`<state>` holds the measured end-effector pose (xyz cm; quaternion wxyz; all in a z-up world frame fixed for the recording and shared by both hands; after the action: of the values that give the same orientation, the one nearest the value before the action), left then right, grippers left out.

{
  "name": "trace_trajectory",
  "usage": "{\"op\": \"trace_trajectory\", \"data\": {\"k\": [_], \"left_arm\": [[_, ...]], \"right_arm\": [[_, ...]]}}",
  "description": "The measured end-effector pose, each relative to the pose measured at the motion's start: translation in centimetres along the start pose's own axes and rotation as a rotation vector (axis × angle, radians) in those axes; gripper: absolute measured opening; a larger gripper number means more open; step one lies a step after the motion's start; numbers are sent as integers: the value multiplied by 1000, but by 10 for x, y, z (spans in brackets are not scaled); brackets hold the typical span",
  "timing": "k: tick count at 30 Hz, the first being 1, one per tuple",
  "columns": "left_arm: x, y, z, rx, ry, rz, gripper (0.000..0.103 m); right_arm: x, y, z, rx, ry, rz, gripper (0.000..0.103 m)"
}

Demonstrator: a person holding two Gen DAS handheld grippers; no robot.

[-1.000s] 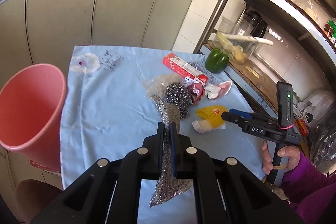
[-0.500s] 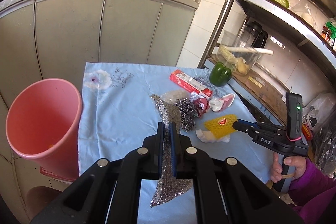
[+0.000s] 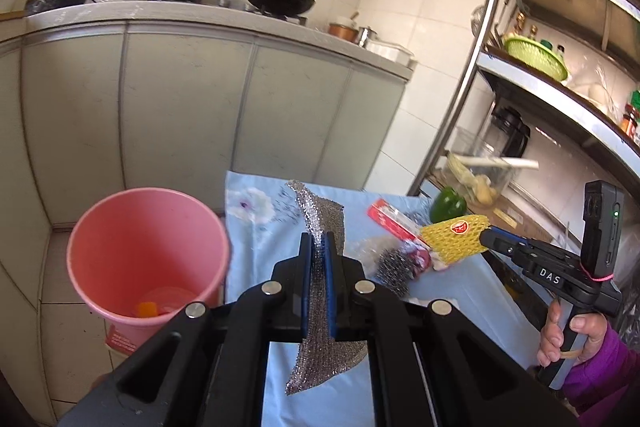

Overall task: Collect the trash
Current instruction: 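Carry the mesh pad toward the bucket while the right gripper grasps the yellow sponge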

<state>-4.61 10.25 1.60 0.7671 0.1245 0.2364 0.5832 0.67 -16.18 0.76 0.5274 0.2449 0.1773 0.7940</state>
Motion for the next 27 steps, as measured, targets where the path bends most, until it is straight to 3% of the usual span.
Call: {"op": "trace_trajectory", "data": {"k": [13,22,27], "left_arm": [[92,36,14,-98,95,218,5],[139,28,5,-98,105,349,5],[159,20,-5,-84,121,380,5]], "right_arm": [[113,-56,23,37,155,165,12],[178,-106,14,121,202,252,12],[202,-139,-1,188,242,269,12]]}}
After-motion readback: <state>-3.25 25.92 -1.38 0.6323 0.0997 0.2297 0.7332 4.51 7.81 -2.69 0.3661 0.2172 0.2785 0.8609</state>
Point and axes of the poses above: each gripper's, at about its wrist camera, not at the fingertips, and y roughly against the way its jaws point, x to its left, z to its top, the point moved 5 cm from there along -y, roughly the way its jaws point, and after that the axes turned 5 degrees about -y, right-handed, at the moved point
